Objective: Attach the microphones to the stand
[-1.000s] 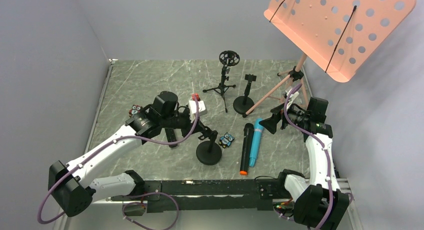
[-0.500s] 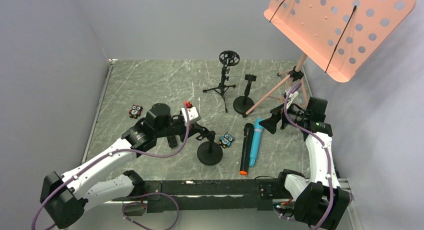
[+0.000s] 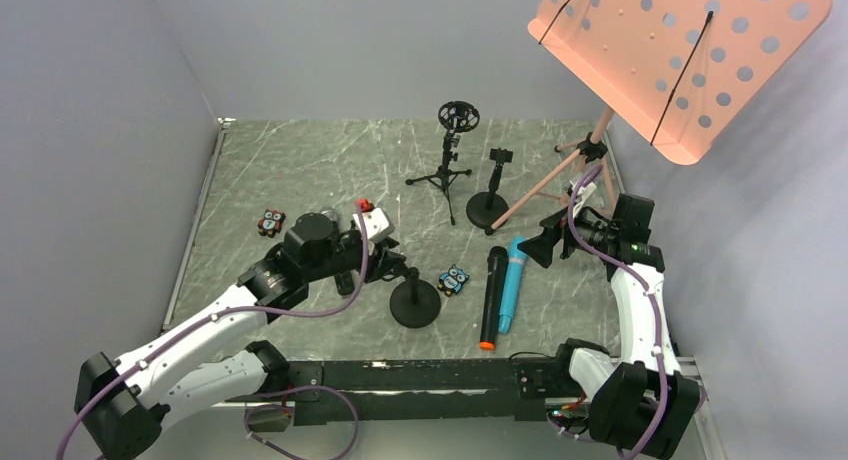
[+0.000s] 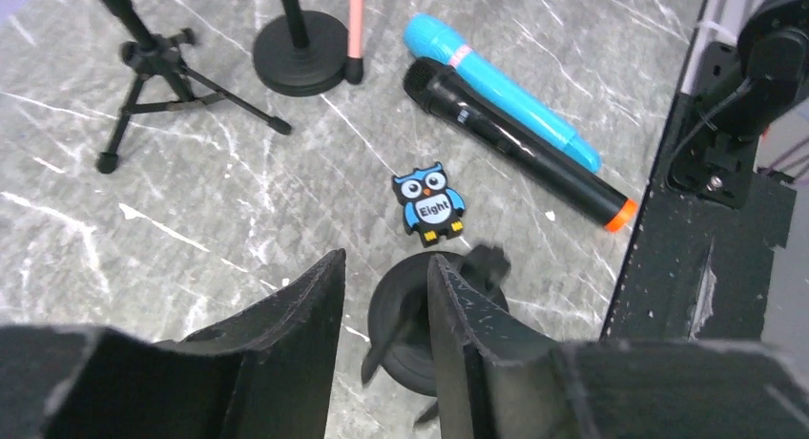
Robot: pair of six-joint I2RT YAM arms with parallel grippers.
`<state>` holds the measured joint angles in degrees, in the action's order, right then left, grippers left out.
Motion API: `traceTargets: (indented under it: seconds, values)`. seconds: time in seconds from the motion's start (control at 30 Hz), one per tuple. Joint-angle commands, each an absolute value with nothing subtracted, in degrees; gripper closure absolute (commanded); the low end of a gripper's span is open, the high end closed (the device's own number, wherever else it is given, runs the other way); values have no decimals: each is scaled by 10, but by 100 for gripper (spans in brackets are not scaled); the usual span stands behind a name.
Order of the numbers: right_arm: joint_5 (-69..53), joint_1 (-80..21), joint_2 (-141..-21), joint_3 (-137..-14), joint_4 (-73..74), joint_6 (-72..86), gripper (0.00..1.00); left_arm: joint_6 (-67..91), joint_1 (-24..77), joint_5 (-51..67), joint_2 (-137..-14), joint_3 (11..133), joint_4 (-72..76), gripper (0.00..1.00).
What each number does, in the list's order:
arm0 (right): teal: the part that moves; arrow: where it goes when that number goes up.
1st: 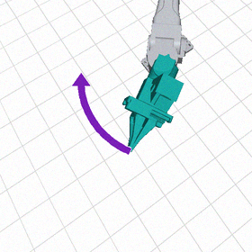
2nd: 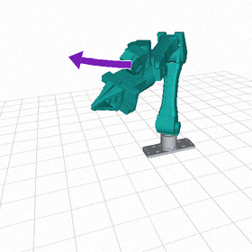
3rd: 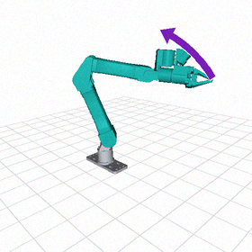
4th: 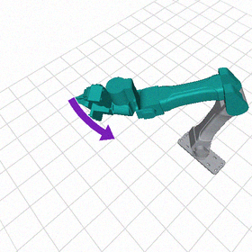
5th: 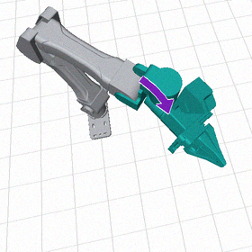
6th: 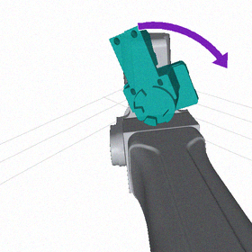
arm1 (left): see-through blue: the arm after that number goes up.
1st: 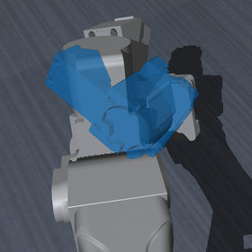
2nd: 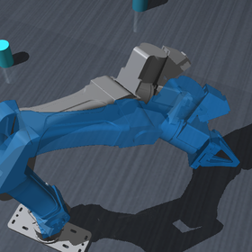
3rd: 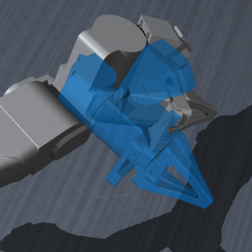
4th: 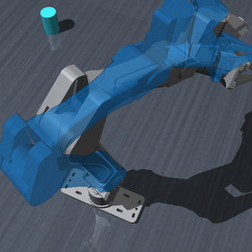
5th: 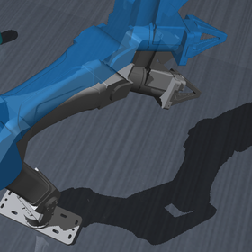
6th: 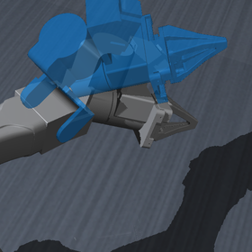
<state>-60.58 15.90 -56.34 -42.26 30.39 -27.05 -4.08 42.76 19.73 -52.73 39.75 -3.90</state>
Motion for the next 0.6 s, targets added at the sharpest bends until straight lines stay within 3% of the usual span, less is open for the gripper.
traceTargets:
  seconds: [0.0,0.2,0.4,0.57]
  values:
    - [-611,156,-565,-433,288,-269,0,-4,430,160,-487,393,1,51]
    - [-597,156,-569,-426,272,-240,0,-5,430,121,-423,394,-37,38]
    - [-500,142,-615,-457,334,-241,0,6,430,11,-317,362,-62,3]
    - [-295,41,-636,-442,284,-164,0,52,429,5,-267,318,-44,1]
